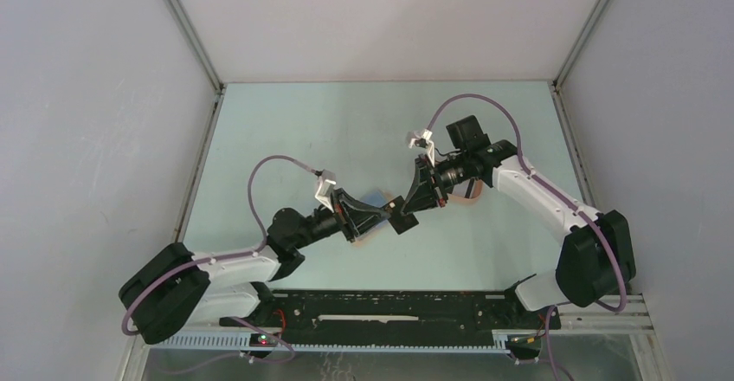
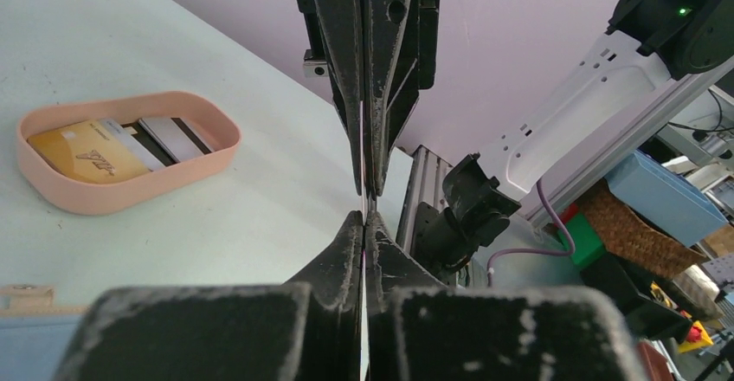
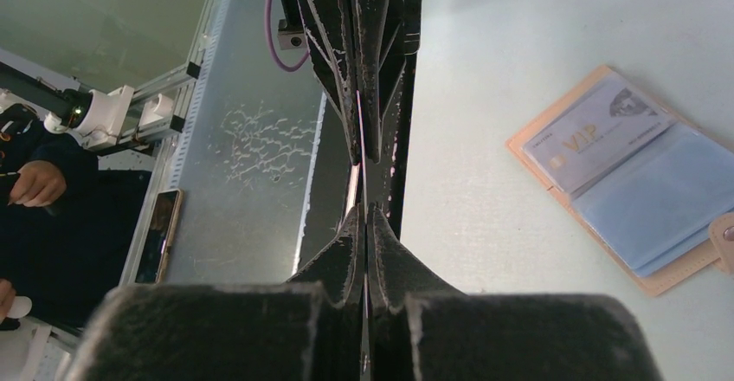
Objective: Put the credit cards into the card holder
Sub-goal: Insert the credit card into the card holder.
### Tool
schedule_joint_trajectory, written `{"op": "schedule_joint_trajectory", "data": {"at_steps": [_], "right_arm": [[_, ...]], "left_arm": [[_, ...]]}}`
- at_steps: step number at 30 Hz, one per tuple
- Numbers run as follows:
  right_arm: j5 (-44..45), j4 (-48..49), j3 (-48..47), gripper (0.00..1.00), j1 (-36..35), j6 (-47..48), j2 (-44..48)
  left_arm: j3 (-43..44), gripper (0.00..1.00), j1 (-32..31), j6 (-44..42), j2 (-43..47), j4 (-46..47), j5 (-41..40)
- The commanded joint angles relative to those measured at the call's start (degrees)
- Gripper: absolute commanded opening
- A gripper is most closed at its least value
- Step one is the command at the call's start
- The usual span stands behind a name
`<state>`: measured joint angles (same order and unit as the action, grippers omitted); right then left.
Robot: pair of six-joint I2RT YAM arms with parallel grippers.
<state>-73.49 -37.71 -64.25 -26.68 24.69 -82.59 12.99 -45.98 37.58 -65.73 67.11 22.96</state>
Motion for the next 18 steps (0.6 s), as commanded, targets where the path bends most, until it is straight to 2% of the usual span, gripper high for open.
{"op": "schedule_joint_trajectory", "data": {"at_steps": [1,5,10,13,18], "right_arm": [[-1.1,-0.4,-2.3,0.03,-0.3,1.7,-0.5],[-1.0,-0.7,-2.3,0.04,-0.4,1.9,-0.6],[-0.4,-1.0,-2.3,0.27,-0.4,1.8,-0.6],[-0.2,-1.0,-2.3,0.36,-0.3,1.6,-0.4],[0.0,-1.0,-2.3,0.38,-0.3,1.6,-0.3]], "left_arm": [[3.5,0.01,-0.3,0.4,-0.7,5.0,1.6],[3.5,0.0,-0.3,0.2,-1.0,5.0,1.4],[3.4,0.0,0.1,1.0,-1.7,4.9,2.0],[3.5,0.0,1.6,4.0,-2.9,4.4,4.6],[3.5,0.0,3.3,8.1,-5.7,4.7,8.8]]}}
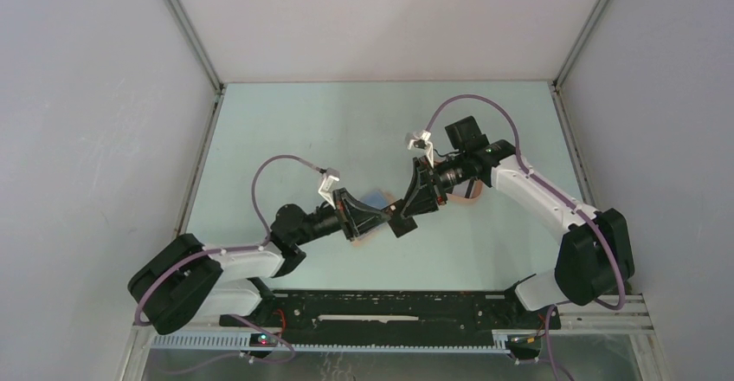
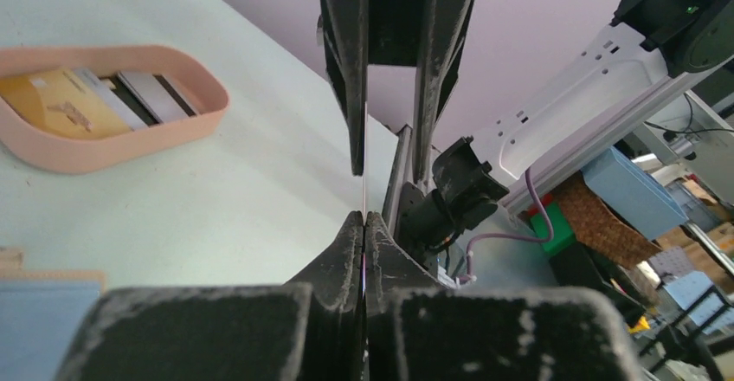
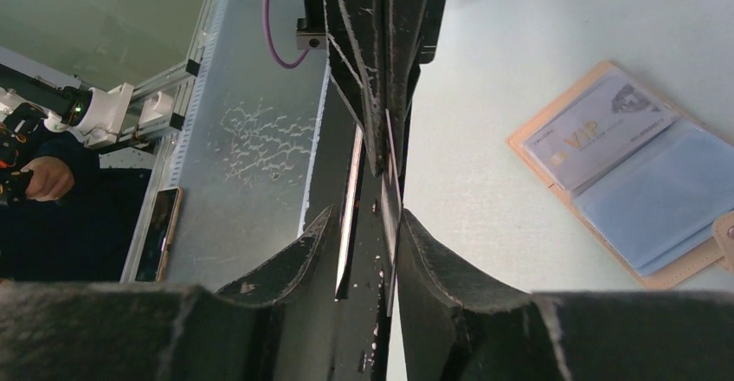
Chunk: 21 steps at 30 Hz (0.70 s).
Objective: Put the credit cards into the card holder
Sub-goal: Insert the credit card into the card holder.
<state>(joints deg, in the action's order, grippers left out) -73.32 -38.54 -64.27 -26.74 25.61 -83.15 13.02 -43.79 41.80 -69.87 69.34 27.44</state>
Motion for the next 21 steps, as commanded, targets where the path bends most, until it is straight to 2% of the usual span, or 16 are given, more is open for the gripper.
{"op": "schedule_joint_trajectory", "data": {"at_steps": [1,8,16,17,18,20,21], "right_arm": [[-0.1,-0.1,-2.3,0.39,-0.2,0.7,0.2],[0.3,-3.0,-4.1,0.37,-0.4,1.7,-2.5],[1.3,-4.6,-5.3,0.17,-0.9,2.6,-3.8],[1.5,-4.7,-5.3,0.12,-1.0,2.6,-3.8],[1.8,-4.6,-5.4,0.02,-0.9,2.3,-3.9],[2.7,-4.5,-5.5,0.0,-1.2,1.7,-4.2],[3.3,-4.4,-5.7,0.0,-1.5,1.4,-4.5]], "left_arm": [[3.5,0.0,1.2,4.2,-2.0,2.7,4.6],[3.2,0.0,1.7,4.1,-2.2,3.1,5.8],[2.6,0.0,2.2,4.0,-2.6,3.1,5.8],[2.3,0.0,2.3,4.0,-2.5,3.1,5.6],[2.1,0.0,2.5,4.0,-2.4,3.2,5.4],[1.8,0.0,3.1,4.2,-2.1,3.0,5.0],[1.0,0.05,3.6,4.6,-1.8,3.0,4.5]]}}
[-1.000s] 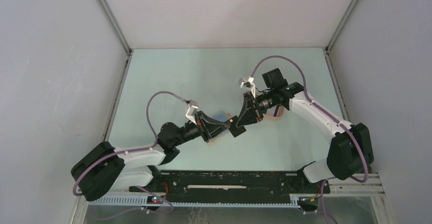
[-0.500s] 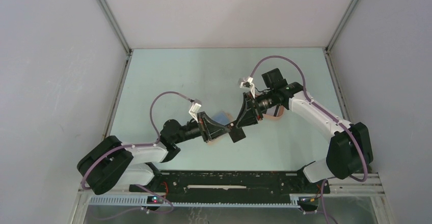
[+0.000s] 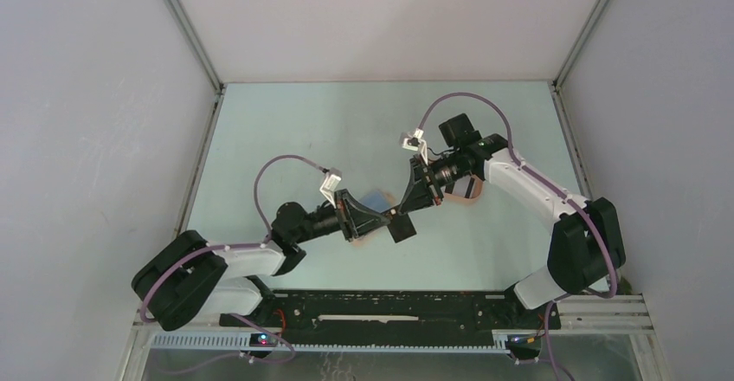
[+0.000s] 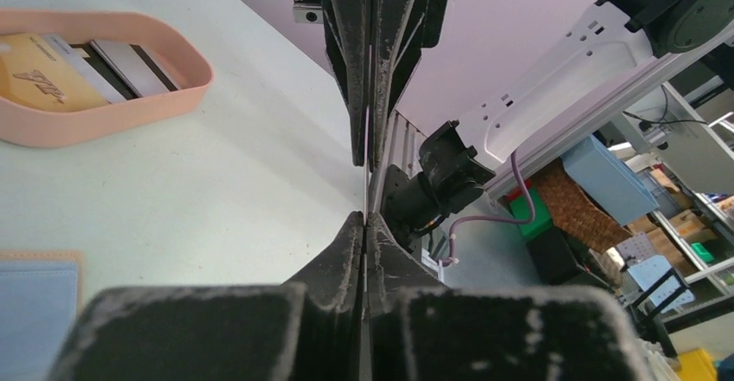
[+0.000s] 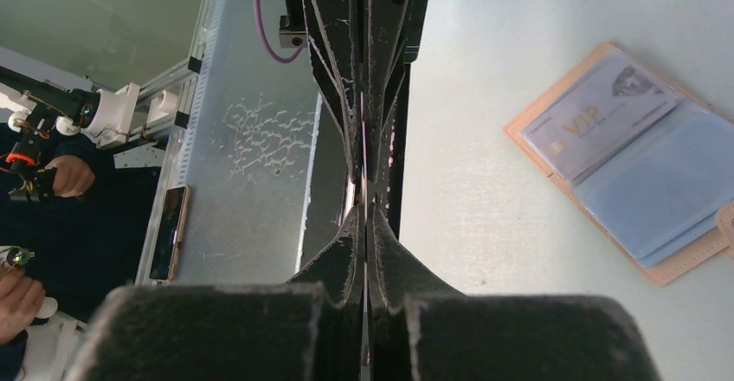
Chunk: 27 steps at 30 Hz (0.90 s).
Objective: Put the credit cards into the card holder
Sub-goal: Insert the credit card into the card holder.
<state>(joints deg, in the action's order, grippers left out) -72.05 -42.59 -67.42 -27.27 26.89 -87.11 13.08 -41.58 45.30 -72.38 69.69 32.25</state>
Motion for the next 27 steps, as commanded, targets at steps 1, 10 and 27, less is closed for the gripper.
{"op": "schedule_joint_trajectory", "data": {"at_steps": [1,10,27], "right_arm": [[3.0,0.1,-2.5,0.0,-1.2,-0.5,-0.7],[15.1,9.0,-2.5,0.0,-1.7,-11.7,-4.1],[19.9,29.5,-7.4,0.0,-3.8,-32.2,-18.9]], "left_arm": [[0.0,0.16,2.1,1.4,1.5,2.7,-0.8],[-6.6,0.61,5.6,-11.4,22.0,-31.8,-17.0],[-14.3,0.87,5.7,-2.6,31.0,-43.8,-35.8]]}}
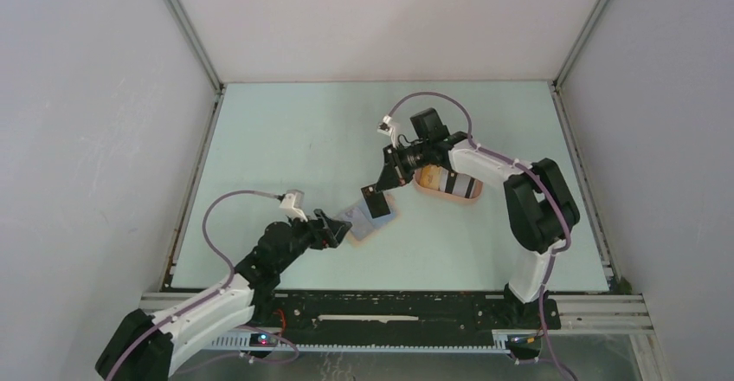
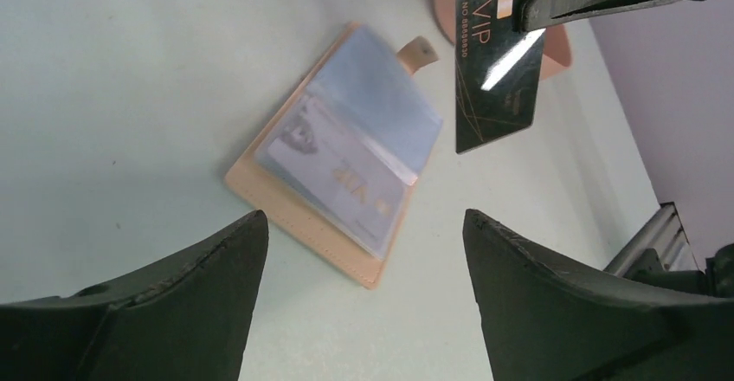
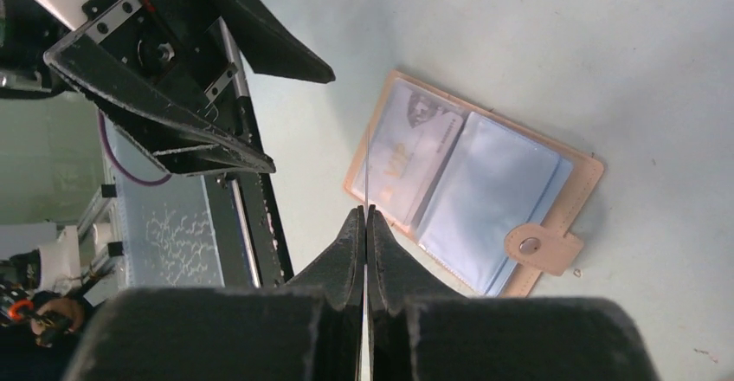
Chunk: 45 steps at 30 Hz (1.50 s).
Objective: Put the credit cards into the card holder
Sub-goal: Insert the credit card into the card holder.
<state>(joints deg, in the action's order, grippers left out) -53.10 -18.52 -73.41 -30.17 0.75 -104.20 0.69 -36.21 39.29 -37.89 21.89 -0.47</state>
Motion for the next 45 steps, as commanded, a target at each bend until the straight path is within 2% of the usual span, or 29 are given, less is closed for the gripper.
{"op": "schedule_joint_trajectory", "data": {"at_steps": [1,7,19,27,45], "right_arm": [[1.0,6.0,-1.4,0.0,-0.9,-6.9,-2.4],[0.5,7.0,-1.4,0.0,-0.1,-9.7,-5.4],[1.6,5.9,-1.4,0.0,1.6,-11.7,-9.7],[1.5,5.4,-1.4,0.0,2.8,-11.7,-11.8],[0.2,4.0,-1.4,0.0,5.3,-12.1,-13.3]], "left_arm": [[-1.7,0.86,0.3,4.2,-5.0,5.0,-3.1],[1.0,0.71,0.3,7.8,-14.2,7.3,-4.0],[5.0,0.57,0.3,8.9,-26.0,8.2,-4.5],[8.3,0.46,0.3,6.4,-31.3,6.2,-3.8],[15.7,0.43,0.3,0.2,-38.0,-0.1,-6.5]]}}
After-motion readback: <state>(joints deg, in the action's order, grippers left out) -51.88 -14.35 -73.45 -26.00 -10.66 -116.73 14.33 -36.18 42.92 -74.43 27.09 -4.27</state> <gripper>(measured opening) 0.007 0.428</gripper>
